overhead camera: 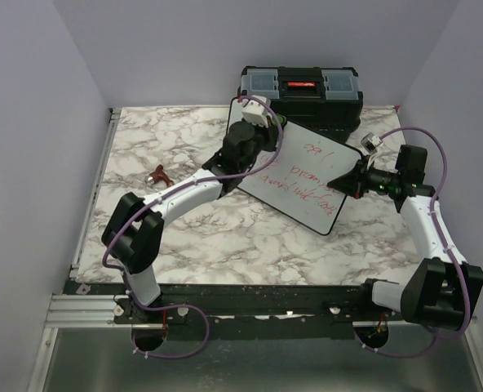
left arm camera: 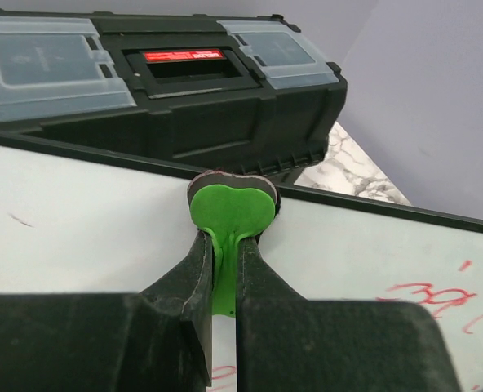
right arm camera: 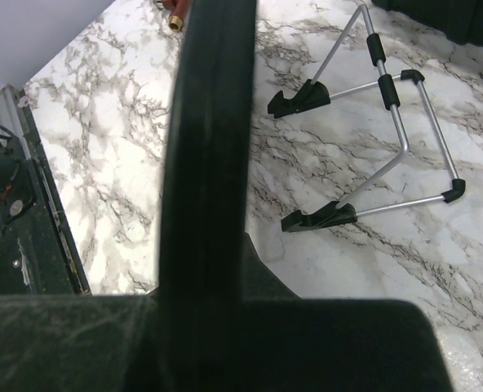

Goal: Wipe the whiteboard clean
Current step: Erase the whiteboard at the whiteboard stand.

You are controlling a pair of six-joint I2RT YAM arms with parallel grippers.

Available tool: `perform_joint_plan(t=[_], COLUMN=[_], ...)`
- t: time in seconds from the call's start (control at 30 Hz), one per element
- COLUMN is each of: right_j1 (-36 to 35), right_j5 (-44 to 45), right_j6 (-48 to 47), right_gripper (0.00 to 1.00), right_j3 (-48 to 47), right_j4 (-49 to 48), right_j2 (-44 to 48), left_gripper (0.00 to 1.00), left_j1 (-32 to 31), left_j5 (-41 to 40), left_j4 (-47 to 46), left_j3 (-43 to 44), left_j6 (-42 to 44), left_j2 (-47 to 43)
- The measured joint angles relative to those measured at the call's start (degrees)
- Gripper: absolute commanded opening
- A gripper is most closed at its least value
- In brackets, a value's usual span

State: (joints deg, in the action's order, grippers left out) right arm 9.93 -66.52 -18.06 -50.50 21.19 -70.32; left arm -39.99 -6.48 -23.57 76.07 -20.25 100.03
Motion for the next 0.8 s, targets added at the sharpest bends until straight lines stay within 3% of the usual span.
perform_joint_plan(t=[0.4,0.8], right_j1=[0.0,0.0], right_j5=[-0.4,-0.3], right_j6=[-3.3,-3.5], right_gripper=[0.01,0.01], right_j3=[0.0,0.0], right_j4=[-0.1,0.1], right_j2=[0.1,0.2], left_gripper=[0.0,0.0], left_j1=[-12.7,-12.0], left_j5=[-7.4,-11.0], left_j4=[0.1,-2.4], left_j3=[0.0,-2.0], left_j6=[-2.3,-2.3], left_j2=[0.1,0.2])
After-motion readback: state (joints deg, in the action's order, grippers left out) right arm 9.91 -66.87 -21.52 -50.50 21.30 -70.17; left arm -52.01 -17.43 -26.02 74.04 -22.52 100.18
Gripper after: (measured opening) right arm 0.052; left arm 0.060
